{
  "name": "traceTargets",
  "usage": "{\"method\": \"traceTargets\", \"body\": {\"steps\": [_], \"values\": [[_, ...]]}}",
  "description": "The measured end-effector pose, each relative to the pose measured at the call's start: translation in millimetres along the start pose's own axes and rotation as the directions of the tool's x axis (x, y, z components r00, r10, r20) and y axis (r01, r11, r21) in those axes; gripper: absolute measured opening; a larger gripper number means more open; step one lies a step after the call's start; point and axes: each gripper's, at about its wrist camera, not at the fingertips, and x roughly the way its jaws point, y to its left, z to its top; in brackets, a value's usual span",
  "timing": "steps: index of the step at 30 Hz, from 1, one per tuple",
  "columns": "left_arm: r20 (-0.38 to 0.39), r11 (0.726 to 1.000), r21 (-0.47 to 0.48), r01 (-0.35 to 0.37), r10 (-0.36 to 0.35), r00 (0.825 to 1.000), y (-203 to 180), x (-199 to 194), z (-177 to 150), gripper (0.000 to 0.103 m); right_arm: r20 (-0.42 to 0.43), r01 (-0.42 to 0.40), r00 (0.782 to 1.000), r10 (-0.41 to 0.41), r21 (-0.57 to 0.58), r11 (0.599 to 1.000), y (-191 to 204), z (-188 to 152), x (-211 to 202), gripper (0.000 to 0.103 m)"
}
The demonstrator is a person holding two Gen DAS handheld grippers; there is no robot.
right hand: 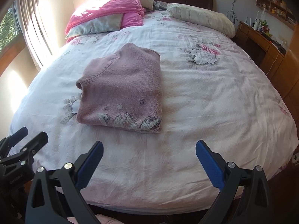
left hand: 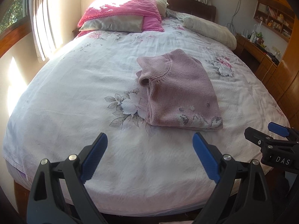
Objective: Fold small clothes
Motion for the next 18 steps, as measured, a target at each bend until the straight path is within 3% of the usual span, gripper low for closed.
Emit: {"method": "traceTargets", "body": {"steps": [18], "values": [[-0.022, 1.0, 0.0, -0.01, 0.01, 1.0, -0.5, 6.6, -2.7, 0.092, -0.007, 0.063, 0.998, -0.063, 0.008, 0.998, -4.2, -0.5, 11.6, 0.099]]}}
